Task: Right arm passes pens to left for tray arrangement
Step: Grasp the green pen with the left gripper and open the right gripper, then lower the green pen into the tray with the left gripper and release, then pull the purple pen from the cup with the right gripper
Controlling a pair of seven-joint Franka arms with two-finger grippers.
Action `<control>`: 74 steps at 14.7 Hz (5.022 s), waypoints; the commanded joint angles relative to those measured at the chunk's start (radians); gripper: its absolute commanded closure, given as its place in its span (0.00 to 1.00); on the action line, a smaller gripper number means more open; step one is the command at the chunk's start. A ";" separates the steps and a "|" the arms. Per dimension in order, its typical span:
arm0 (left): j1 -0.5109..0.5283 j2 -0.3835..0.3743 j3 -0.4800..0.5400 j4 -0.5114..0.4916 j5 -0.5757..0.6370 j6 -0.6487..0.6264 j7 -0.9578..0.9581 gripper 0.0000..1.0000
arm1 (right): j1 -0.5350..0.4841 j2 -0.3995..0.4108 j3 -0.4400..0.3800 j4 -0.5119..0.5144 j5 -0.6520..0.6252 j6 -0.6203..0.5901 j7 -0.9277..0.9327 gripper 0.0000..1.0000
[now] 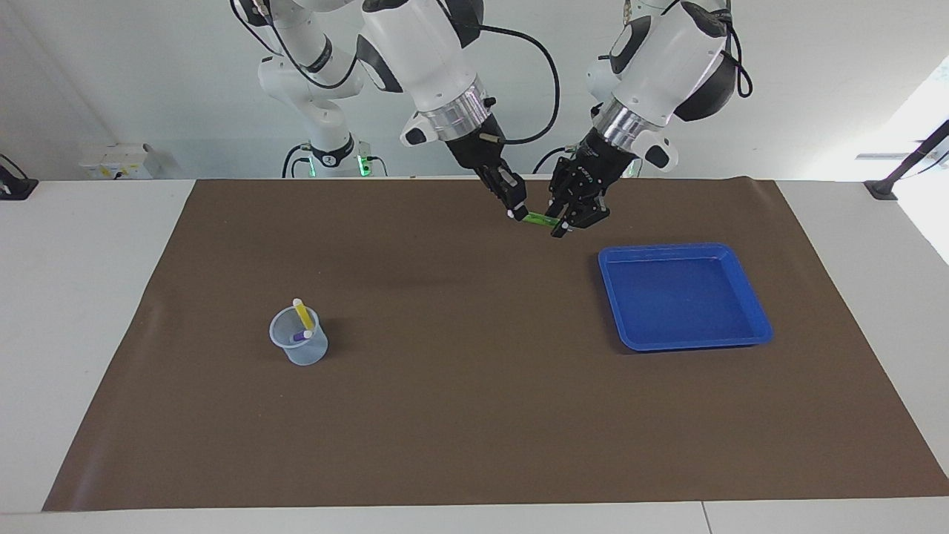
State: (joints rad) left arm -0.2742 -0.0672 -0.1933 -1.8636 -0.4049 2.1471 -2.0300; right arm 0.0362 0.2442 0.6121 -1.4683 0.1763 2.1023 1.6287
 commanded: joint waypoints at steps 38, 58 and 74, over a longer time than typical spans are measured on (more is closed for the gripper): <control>0.354 0.271 0.018 -0.129 0.399 -0.004 1.966 1.00 | -0.061 0.110 -0.351 -0.213 -0.538 -0.010 -1.497 0.27; 0.340 0.310 0.015 -0.183 0.440 0.091 1.921 0.00 | -0.058 0.081 -0.382 -0.288 -0.595 -0.004 -1.501 0.50; 0.339 0.282 0.002 0.001 0.367 -0.191 1.897 0.00 | -0.059 -0.011 -0.402 -0.274 -0.578 -0.002 -1.517 1.00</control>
State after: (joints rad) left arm 0.0720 0.2383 -0.1869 -1.9420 -0.0026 2.0755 -0.1114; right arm -0.0186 0.2943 0.2144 -1.7254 -0.3994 2.1052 0.1286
